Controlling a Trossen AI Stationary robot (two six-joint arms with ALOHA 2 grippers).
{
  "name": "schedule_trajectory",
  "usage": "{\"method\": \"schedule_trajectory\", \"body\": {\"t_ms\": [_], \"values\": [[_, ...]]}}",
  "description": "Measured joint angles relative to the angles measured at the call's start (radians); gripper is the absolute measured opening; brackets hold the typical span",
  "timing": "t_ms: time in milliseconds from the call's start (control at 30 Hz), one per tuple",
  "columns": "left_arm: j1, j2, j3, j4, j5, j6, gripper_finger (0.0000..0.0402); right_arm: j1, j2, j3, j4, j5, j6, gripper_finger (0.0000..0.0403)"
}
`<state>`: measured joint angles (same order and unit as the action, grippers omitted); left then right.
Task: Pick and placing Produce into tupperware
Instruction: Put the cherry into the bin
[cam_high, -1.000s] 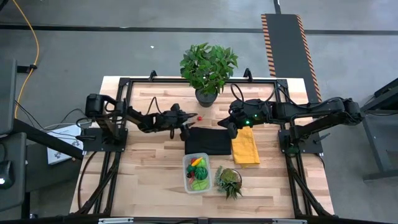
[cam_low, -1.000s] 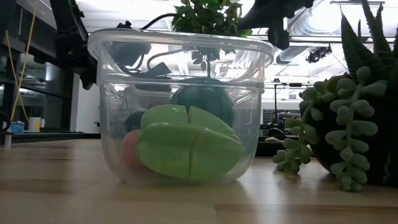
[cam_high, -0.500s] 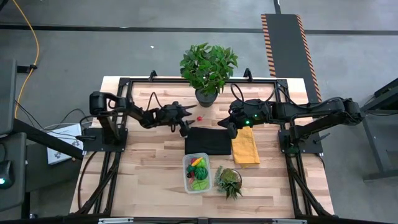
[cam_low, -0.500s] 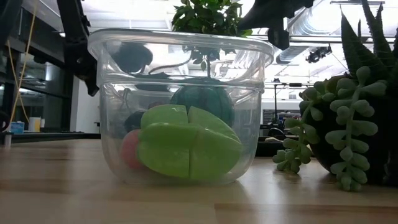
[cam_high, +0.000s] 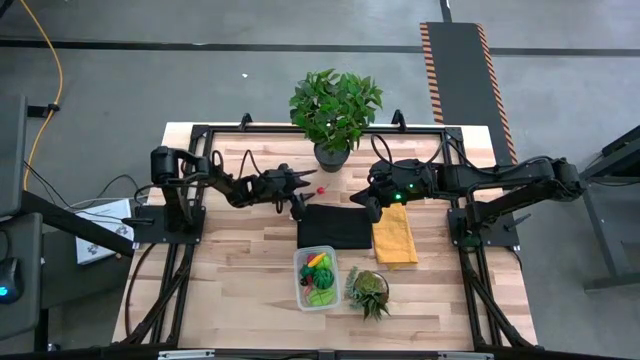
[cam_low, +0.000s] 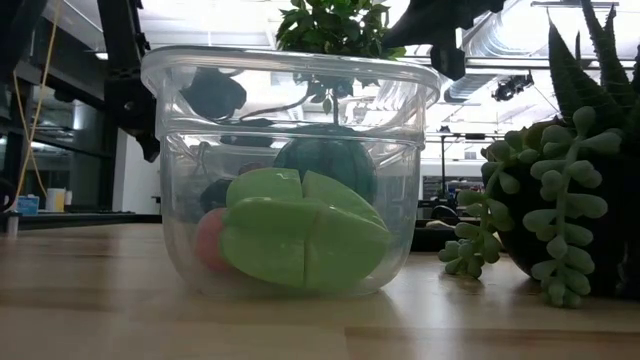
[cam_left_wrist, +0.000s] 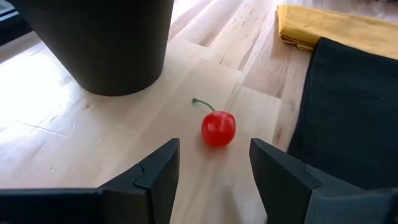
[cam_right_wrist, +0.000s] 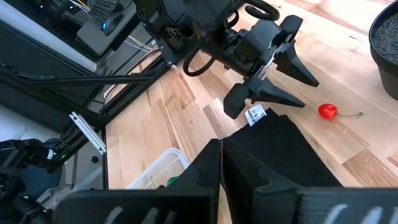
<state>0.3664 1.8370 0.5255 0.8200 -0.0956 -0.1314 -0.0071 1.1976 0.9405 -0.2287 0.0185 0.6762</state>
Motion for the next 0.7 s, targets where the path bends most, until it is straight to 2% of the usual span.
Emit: {"method": "schedule_trajectory", "body": {"t_ms": [267, 700], "values": [[0.000, 0.001, 0.000, 0.001, -0.037, -0.004, 0.0182, 0.000, 0.000, 0.000, 0.000, 0.000, 0.003, 0.0007], [-0.022, 0.058, 0.000, 0.107, -0.063, -0.019, 0.0170, 0.001, 0.000, 0.000, -0.002, 0.000, 0.024, 0.0007]]}}
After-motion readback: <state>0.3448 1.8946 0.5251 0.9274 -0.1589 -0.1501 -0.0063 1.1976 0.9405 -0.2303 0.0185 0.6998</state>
